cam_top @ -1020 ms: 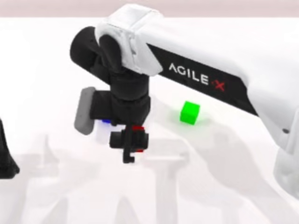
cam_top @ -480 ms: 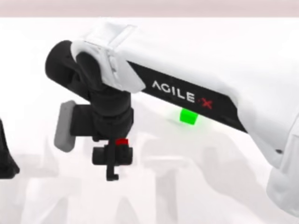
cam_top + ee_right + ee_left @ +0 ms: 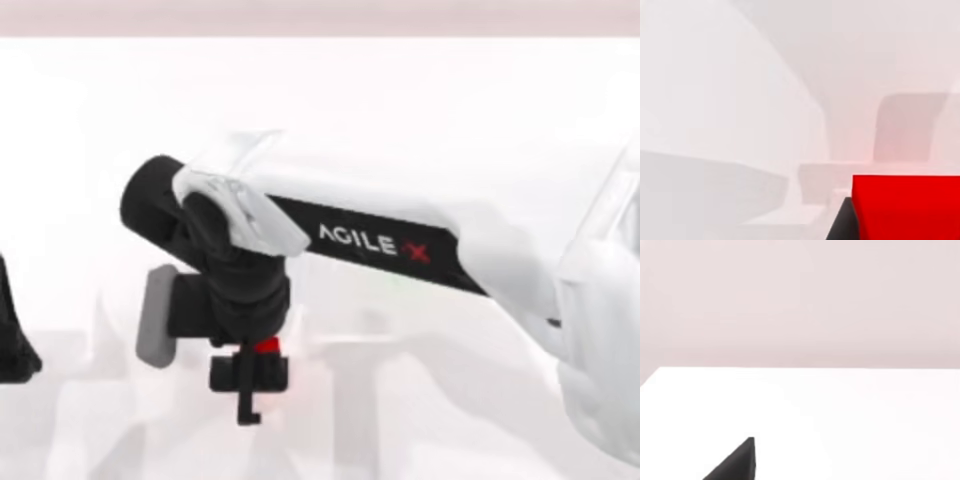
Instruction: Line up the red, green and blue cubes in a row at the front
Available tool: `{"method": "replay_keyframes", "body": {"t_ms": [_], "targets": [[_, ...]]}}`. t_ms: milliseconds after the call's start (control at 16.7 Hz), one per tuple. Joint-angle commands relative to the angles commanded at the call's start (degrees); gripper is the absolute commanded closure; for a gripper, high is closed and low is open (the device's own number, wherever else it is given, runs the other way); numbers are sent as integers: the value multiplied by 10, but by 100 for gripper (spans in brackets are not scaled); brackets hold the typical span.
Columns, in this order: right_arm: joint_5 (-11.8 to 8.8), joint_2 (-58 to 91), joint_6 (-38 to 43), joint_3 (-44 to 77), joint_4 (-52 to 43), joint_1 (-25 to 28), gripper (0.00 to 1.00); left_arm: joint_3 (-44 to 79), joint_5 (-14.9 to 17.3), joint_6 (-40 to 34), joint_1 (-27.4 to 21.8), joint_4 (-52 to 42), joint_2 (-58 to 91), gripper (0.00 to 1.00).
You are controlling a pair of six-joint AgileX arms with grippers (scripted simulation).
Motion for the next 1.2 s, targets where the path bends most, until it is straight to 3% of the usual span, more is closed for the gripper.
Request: {"method": "replay_keyframes", "body": {"t_ms": [240,1020,1200], "targets": [[0,0,0,-4,4,0,100,0,0,0,0,0,0,0],[0,0,0,-4,4,0,2,0,0,0,0,0,0,0],[0,0,0,-4,4,0,0,0,0,0,0,0,0,0]]}}
